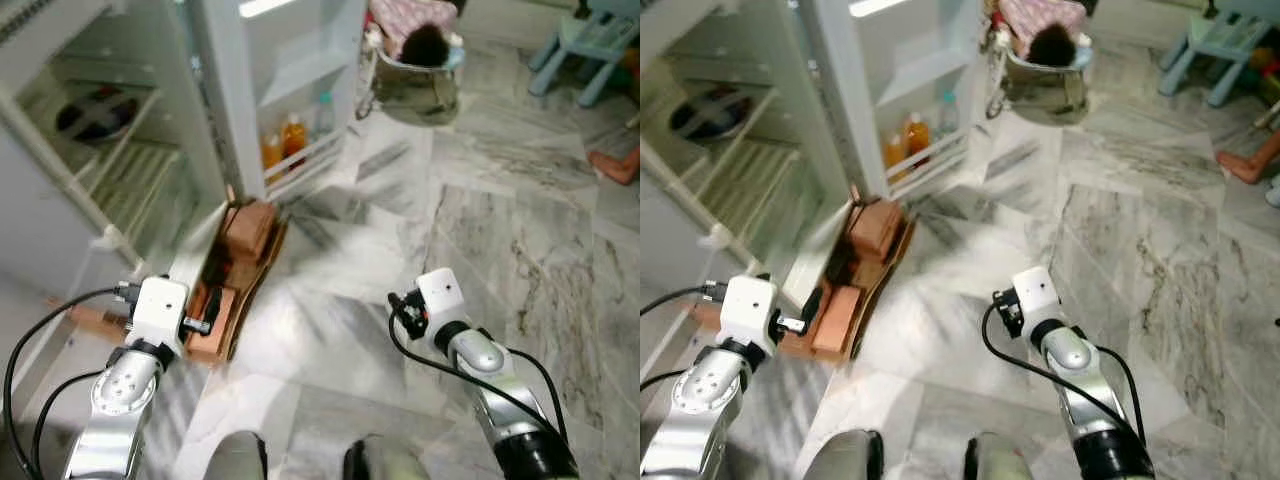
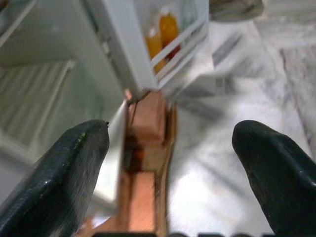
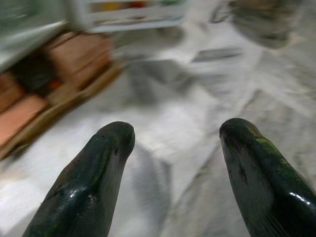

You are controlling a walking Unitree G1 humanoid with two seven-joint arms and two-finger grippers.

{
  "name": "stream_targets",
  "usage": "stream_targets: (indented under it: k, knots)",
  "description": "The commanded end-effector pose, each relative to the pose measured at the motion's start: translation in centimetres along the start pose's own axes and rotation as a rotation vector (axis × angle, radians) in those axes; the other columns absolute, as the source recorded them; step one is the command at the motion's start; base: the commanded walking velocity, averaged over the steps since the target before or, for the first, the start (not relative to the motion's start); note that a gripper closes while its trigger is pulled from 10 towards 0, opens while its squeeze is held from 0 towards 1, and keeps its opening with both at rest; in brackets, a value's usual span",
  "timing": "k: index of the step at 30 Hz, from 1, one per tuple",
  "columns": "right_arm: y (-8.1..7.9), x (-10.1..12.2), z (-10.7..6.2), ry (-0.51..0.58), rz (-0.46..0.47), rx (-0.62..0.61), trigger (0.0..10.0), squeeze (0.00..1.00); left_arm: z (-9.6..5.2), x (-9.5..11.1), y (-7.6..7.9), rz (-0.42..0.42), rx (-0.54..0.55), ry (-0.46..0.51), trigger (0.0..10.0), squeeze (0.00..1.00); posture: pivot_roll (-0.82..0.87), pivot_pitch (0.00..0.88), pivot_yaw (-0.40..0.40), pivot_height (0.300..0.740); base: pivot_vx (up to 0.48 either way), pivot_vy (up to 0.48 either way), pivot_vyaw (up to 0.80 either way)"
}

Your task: Restocking fridge

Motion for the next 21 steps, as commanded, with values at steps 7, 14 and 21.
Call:
stream_targets:
  k: [7, 14, 21]
  knots:
    - [-0.2, 1.2, 0.4, 0.058, 0.104, -0.033, 10.0, 0.0, -1.2, -0.9, 0.0, -0.03, 0.017, -0.015, 10.0, 0.0, 0.08, 0.203, -0.019, 0.74, 0.339, -0.336, 0.0]
    - [0.6, 0.9, 0.3, 0.079, 0.157, -0.115, 10.0, 0.0, -1.4, -0.8, 1.3, -0.1, 0.029, -0.018, 10.0, 0.0, 0.07, 0.19, -0.033, 0.74, 0.326, -0.349, 0.0]
    - [-0.4, 1.9, 0.8, 0.109, 0.043, -0.067, 10.0, 0.0, -1.2, -1.4, 2.1, -0.072, 0.033, -0.057, 10.0, 0.0, 0.06, 0.174, -0.036, 0.74, 0.119, -0.405, 0.0]
Point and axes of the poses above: a point about 5 cm out from each wrist's last joint towards the gripper, its own z axis pointing out of the wrist towards the gripper, its own x axis along the axis of the wrist's last joint, y = z × x, the point moved 4 cm from there along z, pointing out of the wrist towards the gripper, and after that the axes turned 15 degrees about z, right-handed, at the moved point
